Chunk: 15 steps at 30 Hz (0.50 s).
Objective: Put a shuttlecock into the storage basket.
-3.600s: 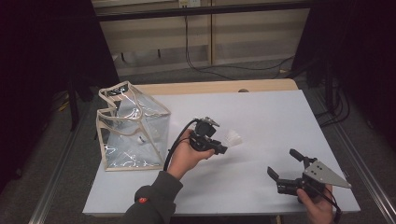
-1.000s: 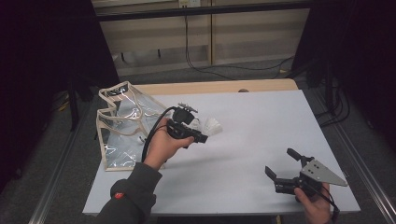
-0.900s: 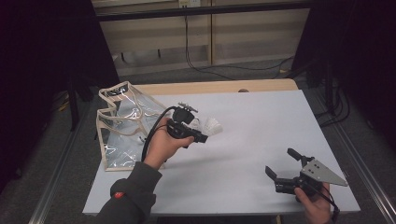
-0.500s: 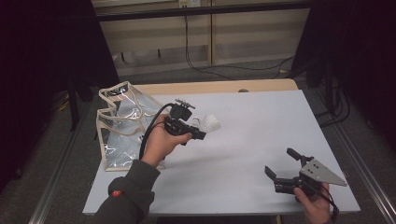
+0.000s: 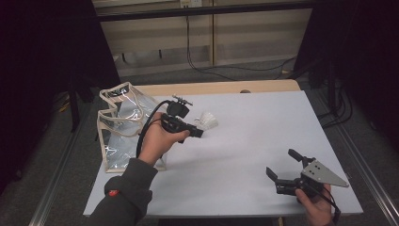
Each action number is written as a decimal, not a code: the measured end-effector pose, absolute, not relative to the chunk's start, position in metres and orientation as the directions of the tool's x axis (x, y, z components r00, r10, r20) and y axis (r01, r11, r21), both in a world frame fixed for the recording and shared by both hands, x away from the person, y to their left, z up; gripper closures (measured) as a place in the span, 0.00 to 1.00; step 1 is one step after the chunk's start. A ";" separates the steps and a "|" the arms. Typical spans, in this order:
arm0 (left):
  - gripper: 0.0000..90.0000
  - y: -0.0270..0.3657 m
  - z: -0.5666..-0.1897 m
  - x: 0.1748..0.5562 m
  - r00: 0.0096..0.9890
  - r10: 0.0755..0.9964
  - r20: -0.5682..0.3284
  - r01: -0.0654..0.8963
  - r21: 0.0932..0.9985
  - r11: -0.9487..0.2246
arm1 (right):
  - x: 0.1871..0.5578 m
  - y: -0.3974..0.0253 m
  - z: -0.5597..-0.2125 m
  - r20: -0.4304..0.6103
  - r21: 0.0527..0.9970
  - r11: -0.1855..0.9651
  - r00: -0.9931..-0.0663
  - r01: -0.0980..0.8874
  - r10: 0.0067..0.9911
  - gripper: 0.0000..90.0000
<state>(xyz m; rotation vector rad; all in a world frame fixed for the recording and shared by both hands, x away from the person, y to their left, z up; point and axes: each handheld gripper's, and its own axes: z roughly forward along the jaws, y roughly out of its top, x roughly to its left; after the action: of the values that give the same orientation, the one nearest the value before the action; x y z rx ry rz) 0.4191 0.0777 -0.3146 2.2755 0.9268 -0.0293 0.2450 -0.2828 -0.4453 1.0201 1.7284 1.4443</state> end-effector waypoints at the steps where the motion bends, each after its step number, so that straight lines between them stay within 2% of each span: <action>1: 0.73 0.079 -0.313 0.419 0.748 0.613 -0.254 0.624 0.581 -0.522 | 0.245 -0.283 -0.445 -0.004 0.984 0.090 -0.483 0.155 0.876 0.01; 15: 0.73 0.084 -0.303 0.421 0.736 0.629 -0.251 0.636 0.574 -0.515 | 0.245 -0.284 -0.445 0.003 0.986 0.078 -0.472 0.151 0.882 0.01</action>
<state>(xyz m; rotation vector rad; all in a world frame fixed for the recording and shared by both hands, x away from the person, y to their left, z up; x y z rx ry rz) 0.4207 0.0838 -0.3035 2.2741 0.9491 -0.0145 0.2449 -0.2844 -0.4447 1.0296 1.7145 1.4473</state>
